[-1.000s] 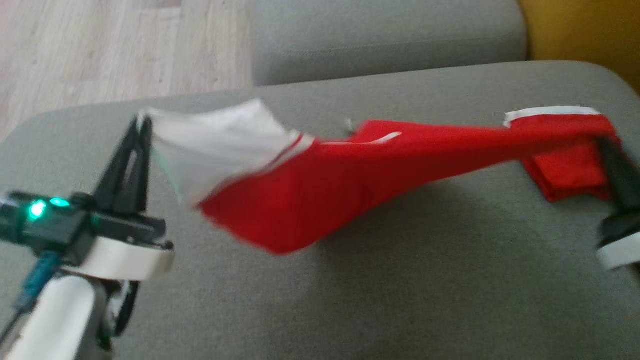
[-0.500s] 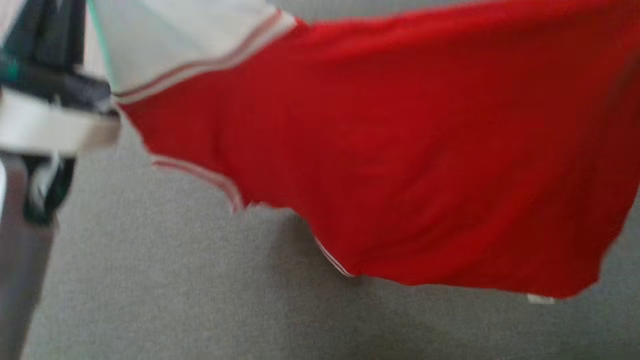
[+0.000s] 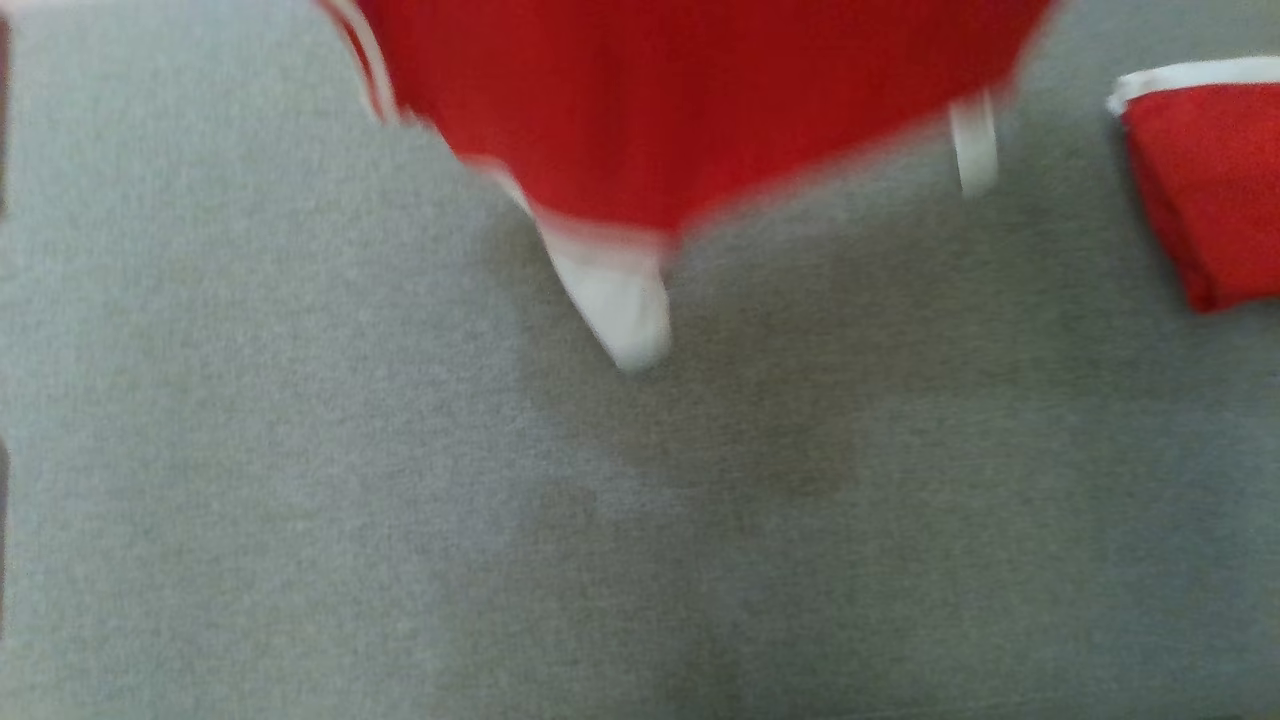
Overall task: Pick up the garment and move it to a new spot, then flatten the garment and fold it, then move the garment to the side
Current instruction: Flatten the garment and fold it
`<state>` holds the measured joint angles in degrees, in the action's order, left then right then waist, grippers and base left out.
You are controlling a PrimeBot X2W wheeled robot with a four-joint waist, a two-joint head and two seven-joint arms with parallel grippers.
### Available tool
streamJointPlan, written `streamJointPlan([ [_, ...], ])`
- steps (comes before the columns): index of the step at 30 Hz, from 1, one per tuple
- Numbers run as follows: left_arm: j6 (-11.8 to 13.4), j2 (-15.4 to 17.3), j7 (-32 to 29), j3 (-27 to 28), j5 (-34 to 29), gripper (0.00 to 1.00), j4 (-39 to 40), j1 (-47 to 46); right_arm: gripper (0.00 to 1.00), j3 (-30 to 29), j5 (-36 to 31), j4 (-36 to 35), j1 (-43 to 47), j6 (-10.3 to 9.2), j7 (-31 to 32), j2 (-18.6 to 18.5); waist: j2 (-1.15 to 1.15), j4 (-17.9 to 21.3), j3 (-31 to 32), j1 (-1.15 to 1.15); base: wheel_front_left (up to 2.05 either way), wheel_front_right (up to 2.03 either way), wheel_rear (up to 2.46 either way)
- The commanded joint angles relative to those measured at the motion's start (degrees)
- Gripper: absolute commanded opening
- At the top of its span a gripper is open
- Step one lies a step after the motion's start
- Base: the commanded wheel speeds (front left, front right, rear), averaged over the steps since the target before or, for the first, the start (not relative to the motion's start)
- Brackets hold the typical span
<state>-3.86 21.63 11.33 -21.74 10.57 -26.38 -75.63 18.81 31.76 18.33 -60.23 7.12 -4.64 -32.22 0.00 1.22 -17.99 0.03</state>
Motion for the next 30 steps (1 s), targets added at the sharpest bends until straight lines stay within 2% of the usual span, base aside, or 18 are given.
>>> streamJointPlan([
  [1,0.5,1.8,1.3,1.9,-0.5,0.00,0.0,-4.5,0.00,0.1,-0.4,0.1,-2.6,0.36,-1.8,-0.2,0.00,-1.3,-2.5,-0.03,0.00,0.00,0.00],
  [3,0.5,0.9,2.7,1.7,-0.9,0.00,-2.2,-6.7,0.00,1.1,-1.2,3.1,-5.2,0.36,-4.2,-0.4,0.00,-1.9,-3.1,-0.03,0.00,0.00,0.00],
  [6,-0.6,0.0,3.6,1.4,-0.1,0.00,-3.4,-5.1,0.00,3.5,-1.7,7.8,-5.9,0.36,-7.1,-0.9,0.00,-3.0,-3.7,-0.03,0.00,0.00,0.00],
  [9,-1.6,0.2,3.6,1.1,0.9,0.00,-0.6,0.4,0.00,5.5,-0.7,10.9,-3.5,0.36,-8.1,-0.8,0.00,-3.4,-3.9,-0.03,0.00,0.00,0.00],
  [13,-2.4,0.7,3.6,0.9,2.7,0.00,4.8,12.6,0.00,7.9,1.5,14.5,2.5,0.36,-9.2,-0.4,0.00,-3.8,-3.1,-0.03,0.00,0.00,0.00],
  [14,-2.4,0.7,3.6,0.9,2.7,0.00,4.8,12.6,0.00,7.9,1.5,14.5,2.5,0.36,-9.2,-0.4,0.00,-3.8,-3.1,-0.03,0.00,0.00,0.00],
  [23,-2.7,2.2,3.7,0.5,7.1,0.00,14.6,46.3,0.00,10.8,7.7,15.9,22.3,0.36,-10.2,-1.0,0.00,-2.4,3.8,-0.03,0.00,0.00,0.00],
  [30,0.0,2.8,3.6,-1.3,9.5,0.00,19.3,67.6,0.00,8.5,9.1,11.9,39.3,0.36,-10.3,-1.2,0.00,-1.4,9.5,-0.03,0.00,0.00,0.00],
])
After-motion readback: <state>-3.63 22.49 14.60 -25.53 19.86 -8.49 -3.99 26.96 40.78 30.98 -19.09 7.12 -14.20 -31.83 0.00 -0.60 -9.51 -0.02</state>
